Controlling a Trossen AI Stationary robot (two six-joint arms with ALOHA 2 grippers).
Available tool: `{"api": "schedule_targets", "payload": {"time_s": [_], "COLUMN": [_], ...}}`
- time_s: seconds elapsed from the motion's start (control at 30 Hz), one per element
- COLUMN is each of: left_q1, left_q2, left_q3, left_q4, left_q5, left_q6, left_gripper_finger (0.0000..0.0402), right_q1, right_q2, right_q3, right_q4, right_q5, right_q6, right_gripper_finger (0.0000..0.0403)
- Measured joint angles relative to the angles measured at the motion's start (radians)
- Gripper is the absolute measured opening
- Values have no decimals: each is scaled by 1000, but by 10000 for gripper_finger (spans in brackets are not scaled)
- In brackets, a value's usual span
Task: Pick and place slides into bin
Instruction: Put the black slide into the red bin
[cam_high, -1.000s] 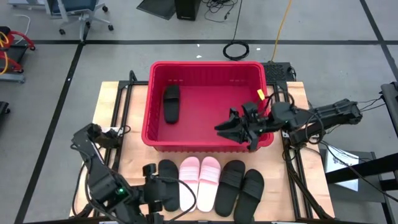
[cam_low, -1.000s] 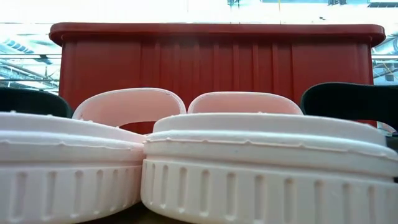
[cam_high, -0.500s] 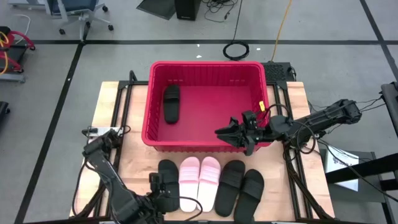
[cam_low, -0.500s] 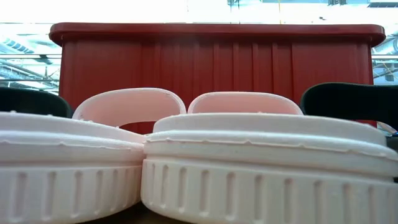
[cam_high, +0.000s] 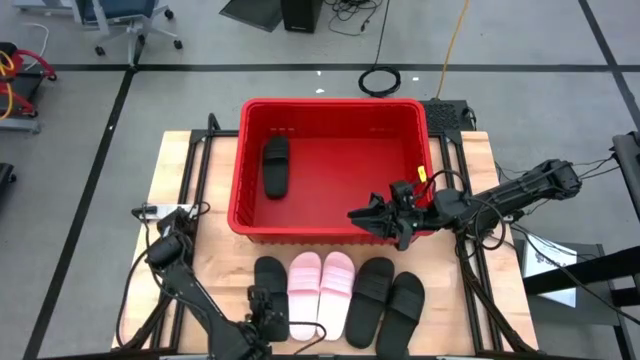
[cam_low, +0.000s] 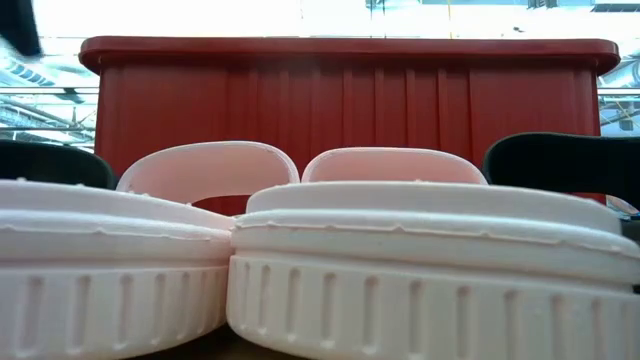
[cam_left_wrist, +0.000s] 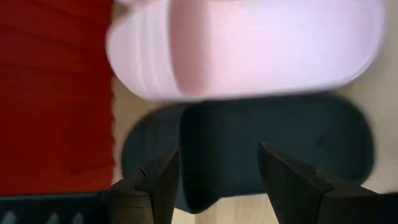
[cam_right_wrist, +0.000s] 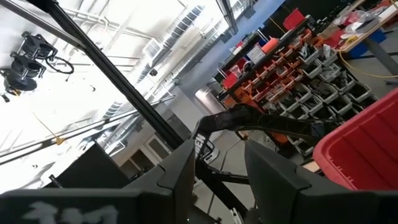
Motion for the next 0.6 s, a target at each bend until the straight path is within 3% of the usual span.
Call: {"api": "schedule_targets", "payload": {"time_s": [0.23,0.6], "left_q1": [6,48], "left_q2": [0,-1], "left_q3": [-154,-171], "left_q4": [16,52], "left_q5": [50,24], "left_q6": [-86,-30], "left_gripper_finger": [185,137], "right_q1": [0,7], "right_q2": [0,0], "right_q3": [0,0], "right_q4": [1,15], "right_q5": [-1,-1], "right_q6": [25,26], "right_gripper_finger": [130,130]}}
